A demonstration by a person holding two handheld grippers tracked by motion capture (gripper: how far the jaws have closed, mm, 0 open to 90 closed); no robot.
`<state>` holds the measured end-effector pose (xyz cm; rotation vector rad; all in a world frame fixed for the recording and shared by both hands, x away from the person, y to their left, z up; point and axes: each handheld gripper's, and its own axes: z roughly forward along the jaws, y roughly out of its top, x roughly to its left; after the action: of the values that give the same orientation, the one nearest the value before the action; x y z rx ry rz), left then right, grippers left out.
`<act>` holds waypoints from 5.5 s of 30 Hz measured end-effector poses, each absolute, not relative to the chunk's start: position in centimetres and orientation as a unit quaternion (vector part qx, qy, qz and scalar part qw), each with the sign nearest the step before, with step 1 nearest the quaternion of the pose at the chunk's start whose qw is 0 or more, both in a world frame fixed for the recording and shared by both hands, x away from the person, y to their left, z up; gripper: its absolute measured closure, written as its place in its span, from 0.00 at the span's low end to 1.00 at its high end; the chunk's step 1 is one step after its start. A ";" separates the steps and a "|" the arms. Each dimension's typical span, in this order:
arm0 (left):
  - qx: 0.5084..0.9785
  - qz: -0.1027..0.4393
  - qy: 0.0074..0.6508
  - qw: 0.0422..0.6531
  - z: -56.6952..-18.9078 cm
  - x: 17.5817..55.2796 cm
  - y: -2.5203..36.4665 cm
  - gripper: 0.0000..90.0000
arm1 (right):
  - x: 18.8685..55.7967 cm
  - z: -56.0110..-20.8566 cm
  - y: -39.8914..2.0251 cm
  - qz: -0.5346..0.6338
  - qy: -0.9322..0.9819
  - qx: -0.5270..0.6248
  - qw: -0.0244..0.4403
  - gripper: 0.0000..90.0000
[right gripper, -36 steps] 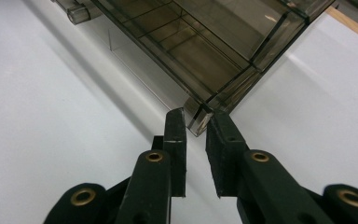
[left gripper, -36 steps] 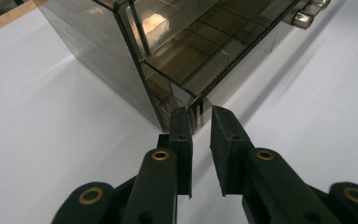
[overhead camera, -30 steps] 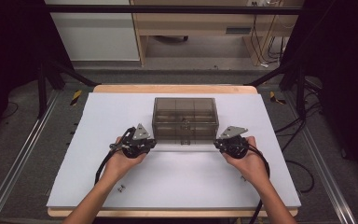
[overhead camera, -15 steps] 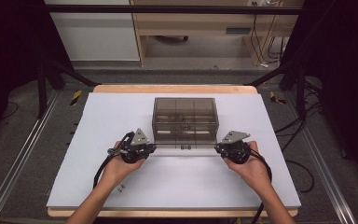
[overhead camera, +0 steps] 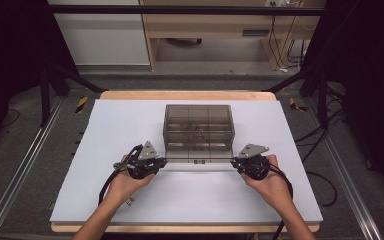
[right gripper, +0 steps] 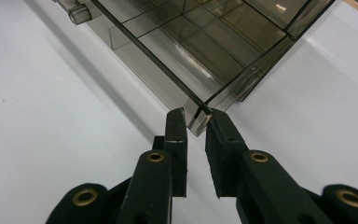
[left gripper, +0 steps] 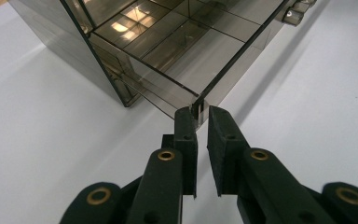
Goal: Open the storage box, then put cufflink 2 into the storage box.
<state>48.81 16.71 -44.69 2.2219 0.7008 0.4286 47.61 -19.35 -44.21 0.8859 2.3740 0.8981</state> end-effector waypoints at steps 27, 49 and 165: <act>0.870 0.165 0.273 0.377 -45.1 48.4 16.9 0.91 | 47.0 -44.7 -19.2 0.321 0.862 0.320 0.225 0.89; 0.866 0.156 0.275 0.388 -45.4 48.4 17.0 0.89 | 46.9 -45.1 -19.4 0.336 0.859 0.320 0.218 0.81; 0.915 0.071 0.343 0.203 -45.1 41.8 22.5 0.79 | 44.0 -44.5 -24.0 0.348 0.818 0.379 0.257 0.19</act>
<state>41.79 22.46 -45.07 2.5531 0.9562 0.1981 43.97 -23.98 -44.50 1.0267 2.2186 0.9450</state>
